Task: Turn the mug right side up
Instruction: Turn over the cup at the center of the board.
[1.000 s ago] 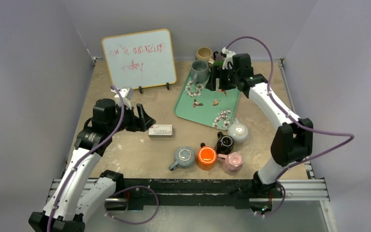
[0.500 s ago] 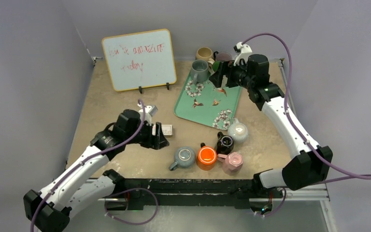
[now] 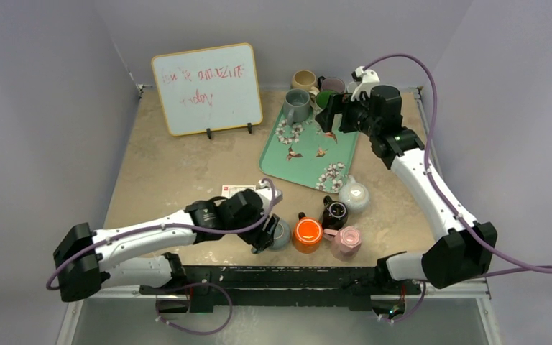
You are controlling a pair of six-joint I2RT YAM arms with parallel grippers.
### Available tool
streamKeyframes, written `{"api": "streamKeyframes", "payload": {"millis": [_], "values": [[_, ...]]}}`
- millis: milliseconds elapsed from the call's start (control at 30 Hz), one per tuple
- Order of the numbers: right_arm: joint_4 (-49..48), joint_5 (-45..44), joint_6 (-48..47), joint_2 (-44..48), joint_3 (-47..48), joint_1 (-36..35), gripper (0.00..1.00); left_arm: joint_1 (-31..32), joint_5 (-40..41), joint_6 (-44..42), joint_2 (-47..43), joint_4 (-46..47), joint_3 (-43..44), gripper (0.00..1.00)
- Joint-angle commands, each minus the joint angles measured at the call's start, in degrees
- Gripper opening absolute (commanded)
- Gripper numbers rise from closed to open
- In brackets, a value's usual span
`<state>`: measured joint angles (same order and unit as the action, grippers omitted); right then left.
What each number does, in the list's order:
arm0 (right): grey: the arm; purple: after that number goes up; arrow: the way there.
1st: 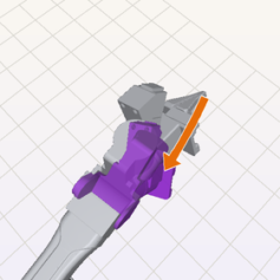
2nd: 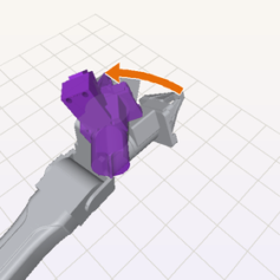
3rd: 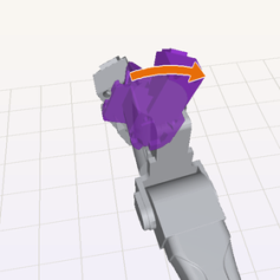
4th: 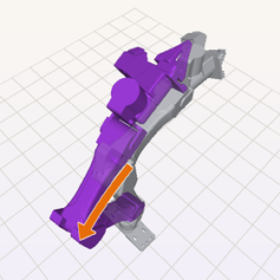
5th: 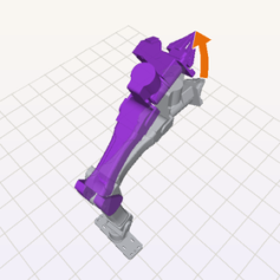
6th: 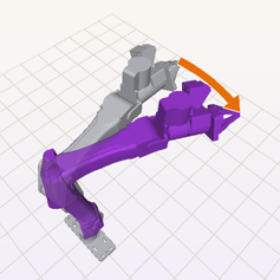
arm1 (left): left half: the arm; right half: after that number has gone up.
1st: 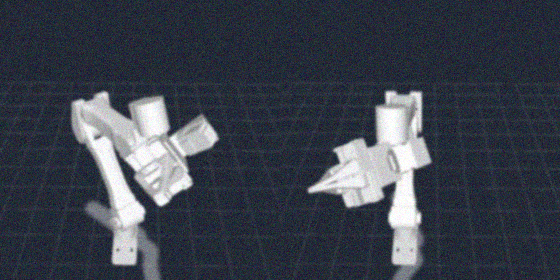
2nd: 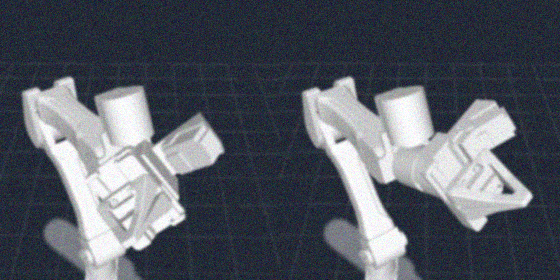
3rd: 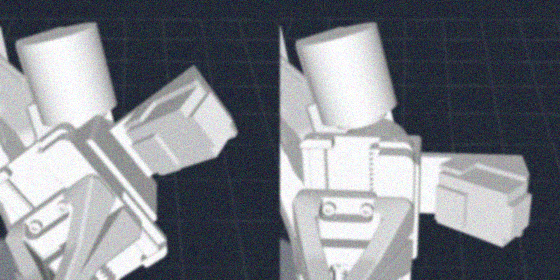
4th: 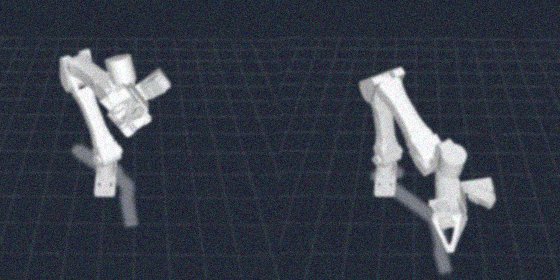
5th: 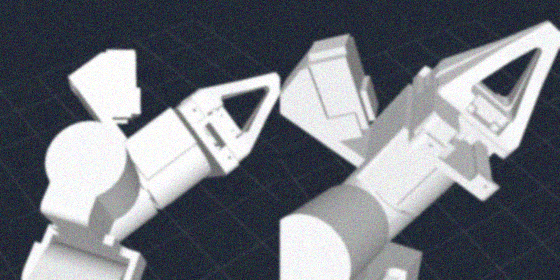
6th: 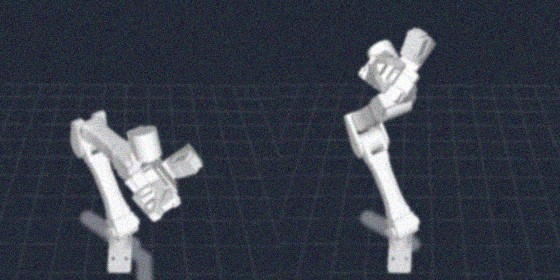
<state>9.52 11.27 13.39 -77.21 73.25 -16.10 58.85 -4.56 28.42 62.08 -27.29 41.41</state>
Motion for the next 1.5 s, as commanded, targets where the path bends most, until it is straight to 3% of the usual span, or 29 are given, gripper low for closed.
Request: {"api": "streamKeyframes", "payload": {"millis": [0, 433, 1267, 1467], "values": [[-2.15, -1.79, -1.24, 2.65, -0.63, 0.11, 0.99, 5.24, 10.52, -1.50, 4.54, 0.52, 3.43, 0.58], [-3.80, -3.83, -1.81, 3.04, -1.85, 0.10, 0.99, 8.27, 14.67, -1.91, 6.92, 0.88, 1.79, 0.43], [-1.88, -4.50, -0.72, 3.65, -1.21, 0.17, 0.99, 9.27, 16.70, -2.67, 9.81, 0.02, 1.14, 0.35], [-1.42, -3.47, -0.65, 4.32, -1.10, 0.10, 0.99, 9.27, 17.56, -2.66, 9.61, 0.27, 1.48, 0.21]]}}
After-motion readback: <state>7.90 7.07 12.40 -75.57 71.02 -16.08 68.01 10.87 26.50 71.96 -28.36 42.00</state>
